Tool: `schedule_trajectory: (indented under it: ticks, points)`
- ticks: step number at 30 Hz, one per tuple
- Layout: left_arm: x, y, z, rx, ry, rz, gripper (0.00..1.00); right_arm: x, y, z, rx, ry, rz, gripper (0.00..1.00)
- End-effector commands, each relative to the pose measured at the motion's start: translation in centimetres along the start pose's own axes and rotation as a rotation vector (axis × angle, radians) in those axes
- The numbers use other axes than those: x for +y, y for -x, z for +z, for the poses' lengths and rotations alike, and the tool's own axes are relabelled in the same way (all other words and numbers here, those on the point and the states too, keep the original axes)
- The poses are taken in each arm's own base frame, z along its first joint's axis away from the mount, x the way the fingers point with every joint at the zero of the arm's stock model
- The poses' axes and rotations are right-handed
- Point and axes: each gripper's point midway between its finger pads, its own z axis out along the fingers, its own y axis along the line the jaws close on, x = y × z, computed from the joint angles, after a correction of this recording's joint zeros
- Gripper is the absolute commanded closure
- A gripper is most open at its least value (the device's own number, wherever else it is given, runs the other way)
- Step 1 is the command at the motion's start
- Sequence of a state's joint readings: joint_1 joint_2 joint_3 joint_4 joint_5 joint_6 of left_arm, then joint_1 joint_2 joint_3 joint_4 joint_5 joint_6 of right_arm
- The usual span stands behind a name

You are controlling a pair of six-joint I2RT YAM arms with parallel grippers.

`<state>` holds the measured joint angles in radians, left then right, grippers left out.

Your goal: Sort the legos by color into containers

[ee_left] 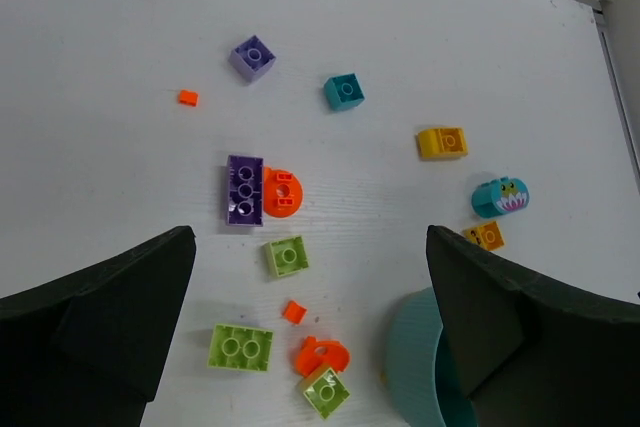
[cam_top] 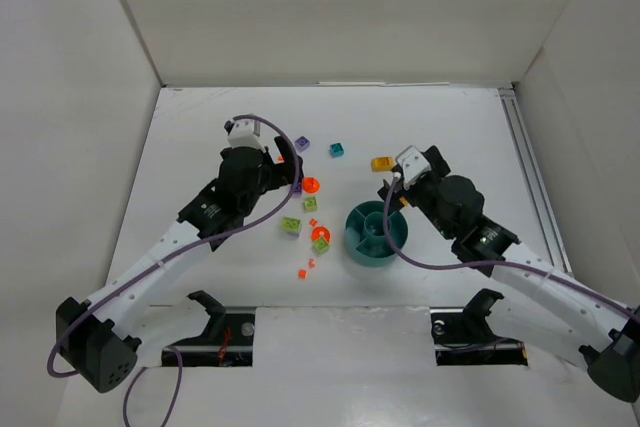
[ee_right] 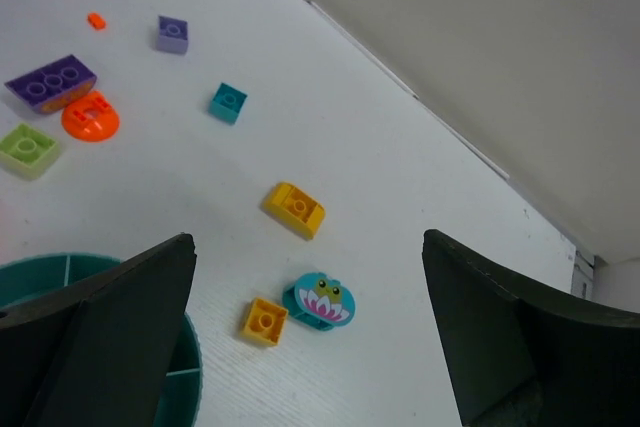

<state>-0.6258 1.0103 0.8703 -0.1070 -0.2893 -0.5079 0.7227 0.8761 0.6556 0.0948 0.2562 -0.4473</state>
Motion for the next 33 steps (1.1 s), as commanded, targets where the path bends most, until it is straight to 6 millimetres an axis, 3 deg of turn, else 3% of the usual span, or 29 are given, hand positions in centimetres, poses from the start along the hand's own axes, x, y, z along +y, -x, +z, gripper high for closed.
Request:
schedule_trajectory:
  ticks: [1, 7, 14, 17, 18, 24, 28, 29, 33]
  points:
    - [0.6, 1.0, -1.0, -0.041, 0.028, -0.057, 0.00, -2.4, 1.2, -1.0, 0.014, -0.108, 0.026, 0.00]
    - [2.4, 0.2, -1.6, -0.047, 0.093, -0.099, 0.00, -4.3, 1.3, -2.1, 0.018, -0.212, 0.081, 0.00]
    - [3.9, -1.4, -0.8, -0.002, 0.194, -0.139, 0.00, -3.2, 0.6, -1.5, 0.051, -0.162, 0.079, 0.00]
    - [4.2, -2.2, -0.1, 0.028, 0.211, -0.142, 0.00, -3.6, 0.9, -1.9, 0.047, -0.180, 0.093, 0.00]
    - [4.2, -2.6, 0.1, 0.043, 0.211, -0.138, 0.00, -3.7, 0.2, -2.0, 0.071, -0.190, 0.086, 0.00]
    - [6.7, -4.8, 3.0, 0.122, 0.255, -0.174, 0.09, -4.0, -0.6, -2.8, 0.081, -0.218, 0.098, 0.00]
    - [5.5, -5.6, 4.8, 0.164, 0.164, -0.095, 0.09, -4.1, -1.5, -2.8, 0.113, -0.243, 0.089, 0.00]
    - [4.8, -4.9, 5.4, 0.147, 0.133, -0.075, 0.09, -4.0, -1.7, -2.6, 0.121, -0.240, 0.086, 0.00]
    - [4.4, -6.2, 7.6, 0.210, 0.113, 0.006, 0.09, -3.6, -2.6, -2.1, 0.164, -0.233, 0.067, 0.00]
